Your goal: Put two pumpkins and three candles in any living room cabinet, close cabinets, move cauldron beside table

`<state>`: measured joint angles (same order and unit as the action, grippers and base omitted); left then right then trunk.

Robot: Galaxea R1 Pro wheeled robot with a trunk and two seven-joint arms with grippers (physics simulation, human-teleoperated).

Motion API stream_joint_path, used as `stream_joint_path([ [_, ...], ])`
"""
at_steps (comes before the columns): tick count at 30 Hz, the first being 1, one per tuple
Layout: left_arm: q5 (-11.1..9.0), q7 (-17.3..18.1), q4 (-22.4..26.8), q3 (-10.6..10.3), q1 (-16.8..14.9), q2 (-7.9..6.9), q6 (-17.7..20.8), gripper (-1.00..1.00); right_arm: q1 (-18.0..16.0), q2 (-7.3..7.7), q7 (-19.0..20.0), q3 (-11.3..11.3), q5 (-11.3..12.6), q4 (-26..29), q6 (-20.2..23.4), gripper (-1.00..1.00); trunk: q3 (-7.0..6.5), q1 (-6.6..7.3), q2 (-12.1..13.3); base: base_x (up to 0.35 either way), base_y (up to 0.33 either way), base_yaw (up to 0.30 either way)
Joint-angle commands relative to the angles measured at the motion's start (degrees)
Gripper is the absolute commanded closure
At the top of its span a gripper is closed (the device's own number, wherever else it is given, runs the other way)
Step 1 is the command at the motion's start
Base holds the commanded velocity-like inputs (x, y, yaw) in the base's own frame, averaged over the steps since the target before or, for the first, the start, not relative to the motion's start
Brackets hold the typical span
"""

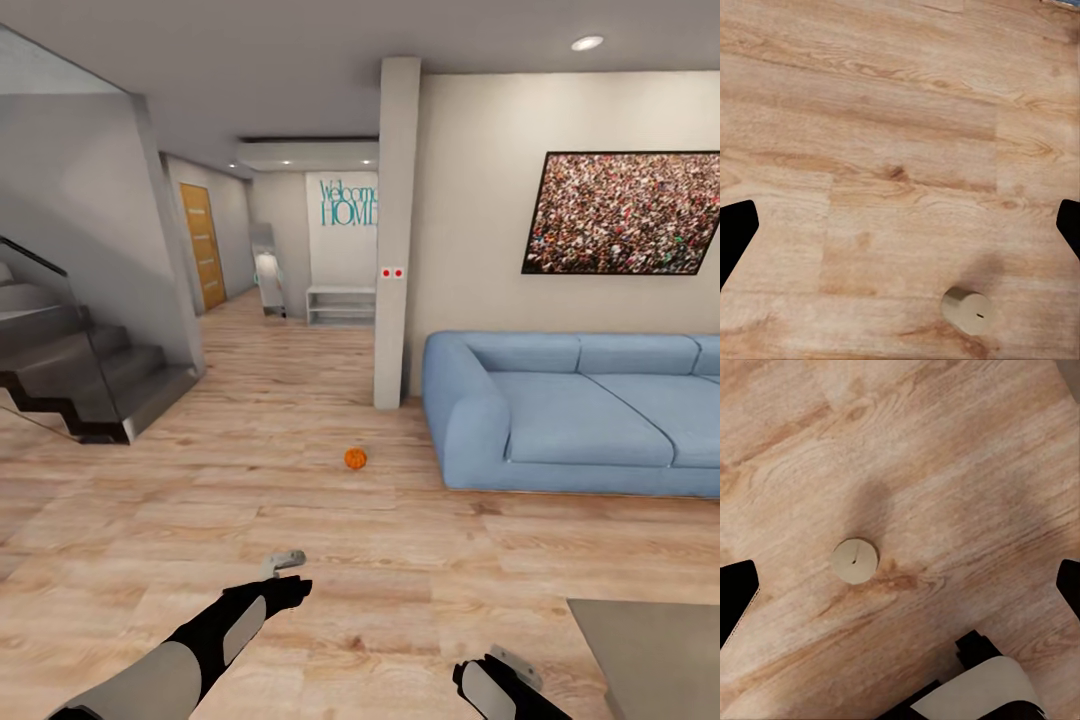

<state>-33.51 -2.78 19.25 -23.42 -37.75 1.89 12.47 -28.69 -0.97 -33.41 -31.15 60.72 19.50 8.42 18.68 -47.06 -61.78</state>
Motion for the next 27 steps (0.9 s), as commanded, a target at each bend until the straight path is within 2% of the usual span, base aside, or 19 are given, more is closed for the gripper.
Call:
stream_joint_path([
  [1, -0.51, -0.29, 0.09, -0.4, -0.04, -0.03, 0.18, -1.0, -0.05, 0.04, -0.39, -0.4, 0.1, 0.1, 0.37, -1.0, 0.07, -0.03, -0.04, 0.258, -0.013, 0.0],
  [14, -0.51, -0.29, 0.09, -0.4, -0.04, 0.0, 0.18, -1.0, -0.05, 0.05, -0.39, -0.4, 0.1, 0.09, 0.37, -1.0, 0.07, -0.03, -0.04, 0.236, -0.003, 0.0],
  [21, -0.57, -0.03, 0.45, -0.34, -0.06, -0.19, 0.53, -1.0, -0.05, -0.06, -0.37, -0.42, 0.01, 0.15, 0.37, -1.0, 0.07, -0.03, -0.04, 0.039, 0.0, 0.0],
  [25, -0.63, -0.08, 0.83, -0.29, -0.11, -0.35, 2.23, -1.0, -0.05, -0.04, -0.36, -0.42, -0.06, 0.13, 0.4, -1.0, 0.07, -0.03, -0.04, 0.008, 0.0, 0.0],
  [27, -0.65, -0.1, 1.04, -0.27, -0.12, -0.42, 5.84, -1.0, -0.05, -0.02, -0.35, -0.41, -0.11, 0.07, 0.5, -1.0, 0.07, -0.03, -0.04, 0.003, 0.0, 0.0],
])
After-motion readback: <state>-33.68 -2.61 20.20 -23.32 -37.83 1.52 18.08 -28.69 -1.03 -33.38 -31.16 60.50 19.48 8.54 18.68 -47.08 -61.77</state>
